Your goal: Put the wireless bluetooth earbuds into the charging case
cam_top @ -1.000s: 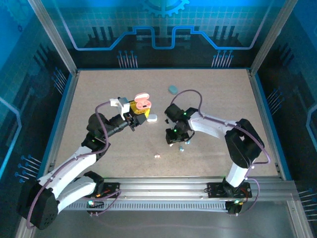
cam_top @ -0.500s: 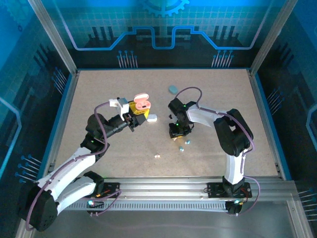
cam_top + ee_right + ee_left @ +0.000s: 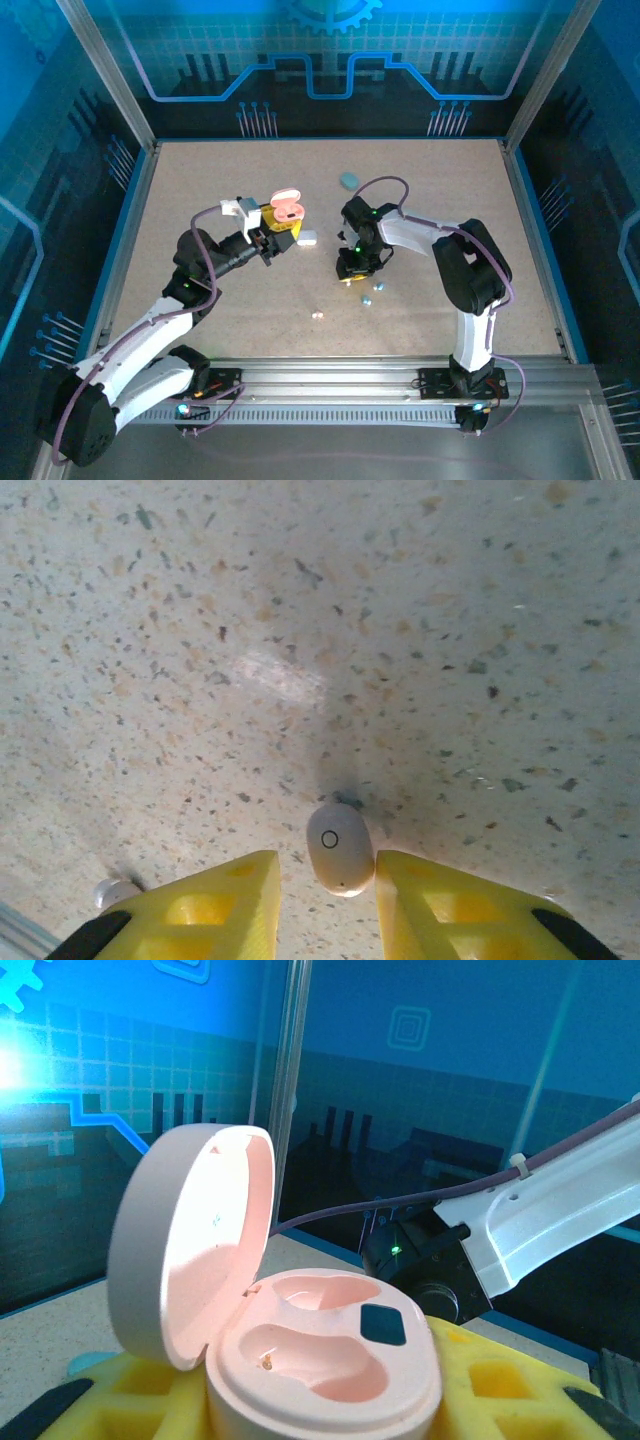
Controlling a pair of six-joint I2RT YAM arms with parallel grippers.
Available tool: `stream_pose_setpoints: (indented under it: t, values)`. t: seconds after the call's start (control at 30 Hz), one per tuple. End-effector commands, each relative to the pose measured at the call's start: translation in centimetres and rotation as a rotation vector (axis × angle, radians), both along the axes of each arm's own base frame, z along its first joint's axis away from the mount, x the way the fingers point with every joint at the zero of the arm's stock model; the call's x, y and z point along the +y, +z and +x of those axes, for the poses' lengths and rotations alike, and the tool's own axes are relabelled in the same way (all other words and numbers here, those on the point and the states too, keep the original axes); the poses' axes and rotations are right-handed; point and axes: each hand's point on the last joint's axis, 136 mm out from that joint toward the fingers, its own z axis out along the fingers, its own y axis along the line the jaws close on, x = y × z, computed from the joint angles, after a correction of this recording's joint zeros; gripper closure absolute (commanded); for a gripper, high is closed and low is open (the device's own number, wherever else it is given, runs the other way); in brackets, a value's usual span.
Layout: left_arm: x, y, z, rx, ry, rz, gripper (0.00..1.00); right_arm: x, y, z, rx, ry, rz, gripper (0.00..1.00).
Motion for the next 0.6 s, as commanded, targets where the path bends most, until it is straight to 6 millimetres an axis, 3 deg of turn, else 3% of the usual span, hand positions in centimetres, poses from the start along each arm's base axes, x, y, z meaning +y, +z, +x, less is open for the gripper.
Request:
stream_pose_setpoints:
  t: [0.0, 0.37, 0.57]
  values:
    - [0.3, 2.0, -0.1, -0.060, 0.010, -0.014, 0.67, 1.0, 1.4, 0.2, 0.005, 0.003, 0.072, 0.68]
    - [0.4, 2.1, -0.3, -0.060, 0.010, -0.016, 0.67, 1.8, 2.2, 0.0, -0.002, 0.026, 0.079, 0.68]
    - [0.5, 2.1, -0.3, -0.063, 0.015, -0.015, 0.67, 1.2, 2.3, 0.7, -0.049, 0.023, -0.024, 0.68]
